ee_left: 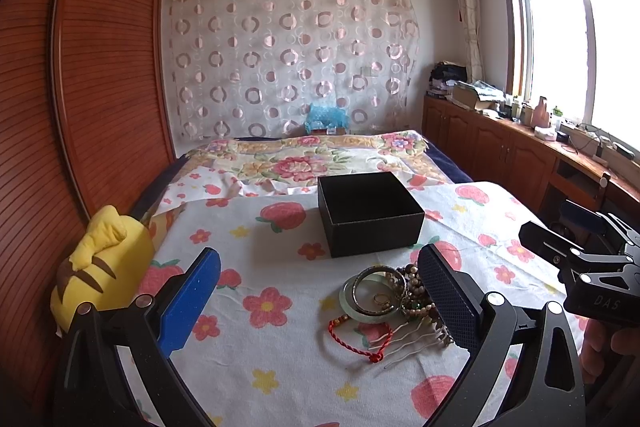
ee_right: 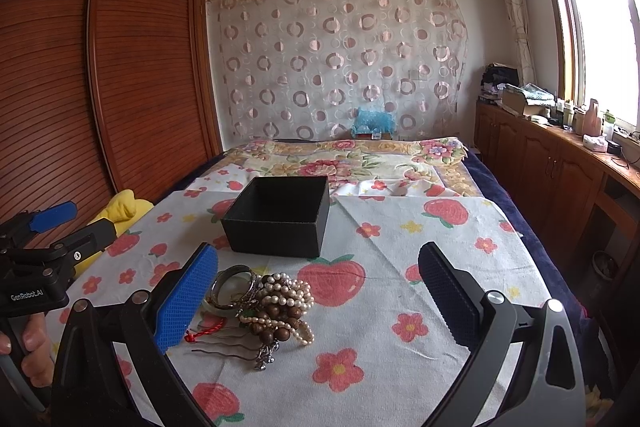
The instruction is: Organize jewelry
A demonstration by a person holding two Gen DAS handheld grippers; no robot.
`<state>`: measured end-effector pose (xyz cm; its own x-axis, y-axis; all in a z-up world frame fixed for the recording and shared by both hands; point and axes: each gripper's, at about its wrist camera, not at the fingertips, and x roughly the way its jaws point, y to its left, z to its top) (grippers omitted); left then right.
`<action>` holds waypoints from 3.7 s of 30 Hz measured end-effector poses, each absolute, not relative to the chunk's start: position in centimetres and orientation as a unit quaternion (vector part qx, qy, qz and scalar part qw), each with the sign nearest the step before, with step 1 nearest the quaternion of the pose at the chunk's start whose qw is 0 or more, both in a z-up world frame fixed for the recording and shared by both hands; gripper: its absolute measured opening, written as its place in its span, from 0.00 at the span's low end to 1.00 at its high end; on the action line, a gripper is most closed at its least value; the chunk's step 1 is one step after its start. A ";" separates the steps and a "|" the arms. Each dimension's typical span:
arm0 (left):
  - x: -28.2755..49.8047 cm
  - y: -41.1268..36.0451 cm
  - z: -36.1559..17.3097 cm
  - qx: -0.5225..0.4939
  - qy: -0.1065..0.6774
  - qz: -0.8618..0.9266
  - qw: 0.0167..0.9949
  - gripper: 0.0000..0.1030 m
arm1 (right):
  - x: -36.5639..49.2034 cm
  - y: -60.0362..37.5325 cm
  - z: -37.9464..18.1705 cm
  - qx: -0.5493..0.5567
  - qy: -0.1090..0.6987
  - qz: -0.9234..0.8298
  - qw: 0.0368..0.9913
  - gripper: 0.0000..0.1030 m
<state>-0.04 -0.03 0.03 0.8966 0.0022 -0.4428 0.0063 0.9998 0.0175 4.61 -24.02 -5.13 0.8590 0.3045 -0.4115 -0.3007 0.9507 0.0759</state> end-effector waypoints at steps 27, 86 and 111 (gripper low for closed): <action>-0.6 -0.4 0.4 0.008 0.227 -0.004 0.974 0.93 | 4.5 -24.1 -5.1 0.006 0.214 0.156 0.964 0.98; 10.4 -5.3 -8.6 0.013 0.405 -0.173 0.898 0.28 | 7.5 -23.8 -12.4 -0.043 0.324 0.224 0.918 0.52; 8.3 -3.6 -5.4 -0.022 0.357 -0.192 0.914 0.00 | 8.7 -23.4 -13.5 -0.071 0.362 0.257 0.893 0.47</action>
<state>8.28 -3.61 -5.38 0.6710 -0.3661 -0.6448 0.3341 0.9256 -0.1778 8.74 -23.42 -13.52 0.6063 0.4074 -0.6830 -0.5096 0.8584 0.0596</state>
